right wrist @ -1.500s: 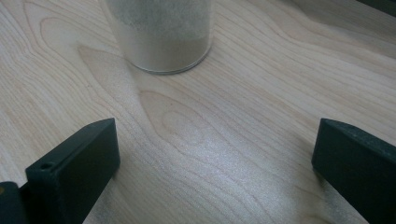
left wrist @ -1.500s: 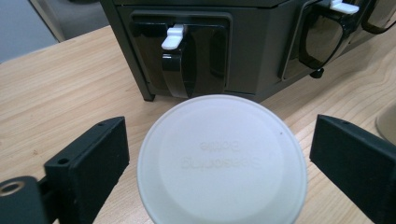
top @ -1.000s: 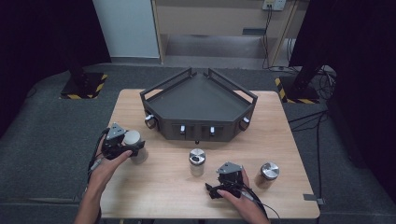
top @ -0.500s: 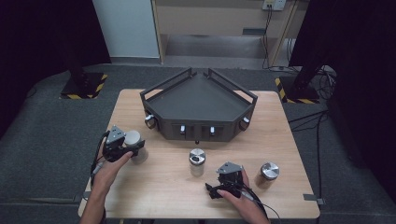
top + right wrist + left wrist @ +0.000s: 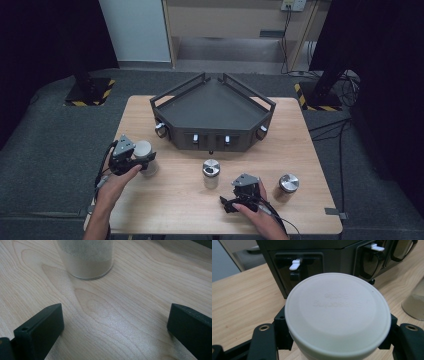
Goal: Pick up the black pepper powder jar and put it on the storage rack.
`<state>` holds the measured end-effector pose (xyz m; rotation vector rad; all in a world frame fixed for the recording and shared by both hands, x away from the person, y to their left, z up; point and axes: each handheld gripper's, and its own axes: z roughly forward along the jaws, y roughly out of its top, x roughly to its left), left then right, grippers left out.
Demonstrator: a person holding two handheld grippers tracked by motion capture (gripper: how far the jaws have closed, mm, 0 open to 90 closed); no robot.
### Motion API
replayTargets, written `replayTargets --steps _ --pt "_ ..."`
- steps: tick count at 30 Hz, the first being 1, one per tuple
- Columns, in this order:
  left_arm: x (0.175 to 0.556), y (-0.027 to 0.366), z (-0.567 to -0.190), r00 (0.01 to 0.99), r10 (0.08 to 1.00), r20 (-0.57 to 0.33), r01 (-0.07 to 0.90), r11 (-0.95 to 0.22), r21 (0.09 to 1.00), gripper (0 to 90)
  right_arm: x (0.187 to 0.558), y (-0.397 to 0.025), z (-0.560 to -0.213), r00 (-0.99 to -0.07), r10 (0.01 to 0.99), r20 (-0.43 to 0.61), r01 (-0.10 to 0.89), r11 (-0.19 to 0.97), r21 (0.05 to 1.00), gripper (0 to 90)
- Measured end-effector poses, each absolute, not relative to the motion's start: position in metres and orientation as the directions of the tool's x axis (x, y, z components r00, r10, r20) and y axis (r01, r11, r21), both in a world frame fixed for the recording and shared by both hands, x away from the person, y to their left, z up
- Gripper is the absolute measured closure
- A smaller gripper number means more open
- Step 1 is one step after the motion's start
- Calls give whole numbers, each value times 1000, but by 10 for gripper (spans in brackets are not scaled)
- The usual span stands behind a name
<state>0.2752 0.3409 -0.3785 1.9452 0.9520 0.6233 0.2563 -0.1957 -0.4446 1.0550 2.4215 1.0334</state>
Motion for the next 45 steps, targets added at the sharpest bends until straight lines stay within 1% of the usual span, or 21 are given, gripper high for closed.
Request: replayTargets --steps 5,9,18,24,33,45 --pt "276 345 -372 616 786 56 367 -349 862 327 256 -196 -445 -683 730 8 511 470 720 8" --pt "278 354 -371 636 772 22 360 -321 876 327 256 -196 -445 -683 730 8 511 470 719 8" --pt "282 364 -361 666 746 30 335 -334 881 327 256 -196 -445 -683 730 8 511 470 720 9" --pt "285 363 -354 690 723 42 322 -358 876 328 256 -196 -445 -683 730 8 511 470 719 9" --pt "291 364 -346 722 691 25 311 -357 881 328 256 -196 -445 -683 730 8 511 470 719 9" --pt "302 356 -322 752 658 36 295 -386 874 327 256 -196 -445 -684 730 9 511 470 720 9"
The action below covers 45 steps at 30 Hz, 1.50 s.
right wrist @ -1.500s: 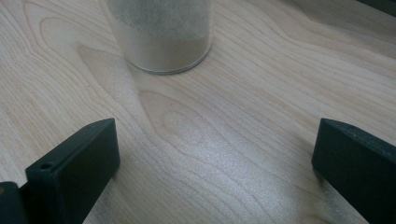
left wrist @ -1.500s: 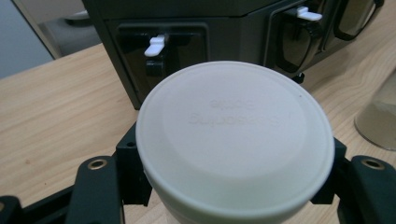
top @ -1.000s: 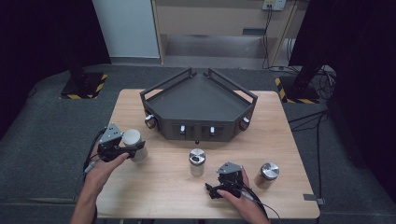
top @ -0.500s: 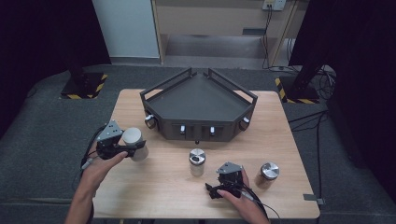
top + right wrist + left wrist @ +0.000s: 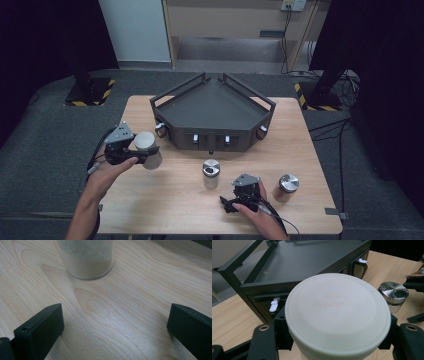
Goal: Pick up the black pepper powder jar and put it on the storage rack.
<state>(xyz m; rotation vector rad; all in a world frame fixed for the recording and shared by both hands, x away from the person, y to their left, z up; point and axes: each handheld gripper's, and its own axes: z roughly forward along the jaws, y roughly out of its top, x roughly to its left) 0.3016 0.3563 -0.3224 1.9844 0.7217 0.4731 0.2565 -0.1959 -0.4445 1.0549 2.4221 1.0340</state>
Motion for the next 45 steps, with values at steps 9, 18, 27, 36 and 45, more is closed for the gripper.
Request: replayTargets --steps 9,18,27,36,45 --pt "308 350 -301 776 629 39 277 -395 876 328 256 -196 -445 -684 730 9 511 470 720 9" --pt "315 344 -290 792 610 26 268 -386 883 327 256 -196 -445 -683 730 8 511 470 719 9" --pt "321 339 -280 800 599 29 262 -392 882 327 256 -196 -445 -684 730 8 511 470 720 9" --pt "328 336 -266 813 581 39 238 -393 888 328 256 -196 -445 -683 730 9 511 470 720 9" --pt "337 333 -258 822 569 36 227 -385 895 327 256 -196 -445 -683 730 8 510 470 720 9"
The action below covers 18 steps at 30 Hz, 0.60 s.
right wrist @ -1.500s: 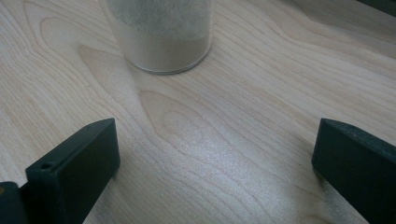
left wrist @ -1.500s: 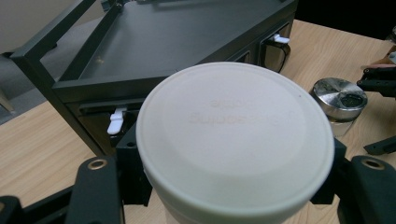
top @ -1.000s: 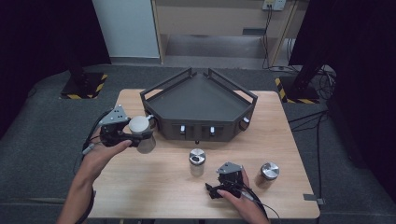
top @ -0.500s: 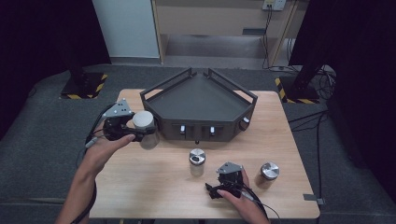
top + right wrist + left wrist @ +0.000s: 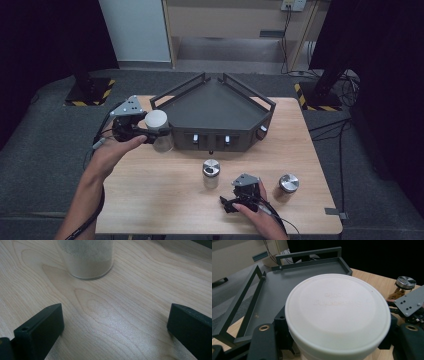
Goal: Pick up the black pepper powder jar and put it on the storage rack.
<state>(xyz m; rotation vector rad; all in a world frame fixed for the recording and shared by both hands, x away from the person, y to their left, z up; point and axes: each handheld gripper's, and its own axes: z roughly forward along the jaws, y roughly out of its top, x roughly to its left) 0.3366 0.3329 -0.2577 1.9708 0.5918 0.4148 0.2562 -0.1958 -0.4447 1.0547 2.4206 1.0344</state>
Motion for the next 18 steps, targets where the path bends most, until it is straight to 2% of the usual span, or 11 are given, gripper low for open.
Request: replayTargets --steps 18 --pt "362 320 -250 830 556 33 221 -384 897 328 256 -196 -445 -683 730 9 511 469 720 9"
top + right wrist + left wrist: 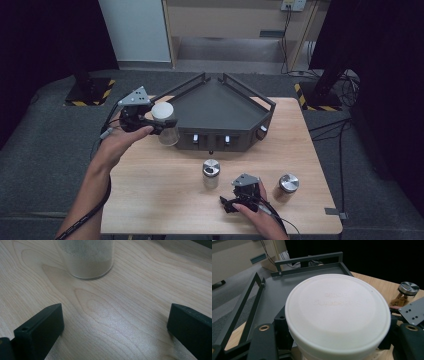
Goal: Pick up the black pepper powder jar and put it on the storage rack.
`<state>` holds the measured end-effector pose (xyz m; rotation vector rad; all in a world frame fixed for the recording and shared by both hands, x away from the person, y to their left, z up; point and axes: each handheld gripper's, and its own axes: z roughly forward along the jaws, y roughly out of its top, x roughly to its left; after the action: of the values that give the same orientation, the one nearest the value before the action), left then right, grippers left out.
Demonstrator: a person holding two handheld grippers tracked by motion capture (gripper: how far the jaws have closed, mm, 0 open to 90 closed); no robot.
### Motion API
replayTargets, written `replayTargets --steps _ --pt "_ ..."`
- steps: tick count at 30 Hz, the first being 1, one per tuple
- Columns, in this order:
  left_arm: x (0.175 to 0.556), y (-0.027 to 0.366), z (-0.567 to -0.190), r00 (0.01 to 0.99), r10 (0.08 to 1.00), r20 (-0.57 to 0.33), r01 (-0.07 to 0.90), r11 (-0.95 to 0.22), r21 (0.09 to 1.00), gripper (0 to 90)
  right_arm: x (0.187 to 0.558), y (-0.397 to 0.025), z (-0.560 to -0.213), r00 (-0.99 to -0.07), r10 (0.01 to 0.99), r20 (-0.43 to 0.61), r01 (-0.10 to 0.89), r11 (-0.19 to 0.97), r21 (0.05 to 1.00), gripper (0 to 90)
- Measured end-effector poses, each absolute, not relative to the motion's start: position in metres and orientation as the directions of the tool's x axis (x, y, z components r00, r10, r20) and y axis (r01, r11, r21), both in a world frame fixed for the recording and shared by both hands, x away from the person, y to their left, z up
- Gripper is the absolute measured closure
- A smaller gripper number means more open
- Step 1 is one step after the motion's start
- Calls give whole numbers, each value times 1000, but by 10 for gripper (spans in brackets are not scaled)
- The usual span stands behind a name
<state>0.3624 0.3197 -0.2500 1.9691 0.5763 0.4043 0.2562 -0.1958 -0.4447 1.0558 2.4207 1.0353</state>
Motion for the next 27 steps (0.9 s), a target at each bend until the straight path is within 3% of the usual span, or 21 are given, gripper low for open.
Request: replayTargets --steps 27 --pt "404 296 -234 832 552 53 200 -387 900 328 256 -196 -445 -684 730 7 510 470 720 9"
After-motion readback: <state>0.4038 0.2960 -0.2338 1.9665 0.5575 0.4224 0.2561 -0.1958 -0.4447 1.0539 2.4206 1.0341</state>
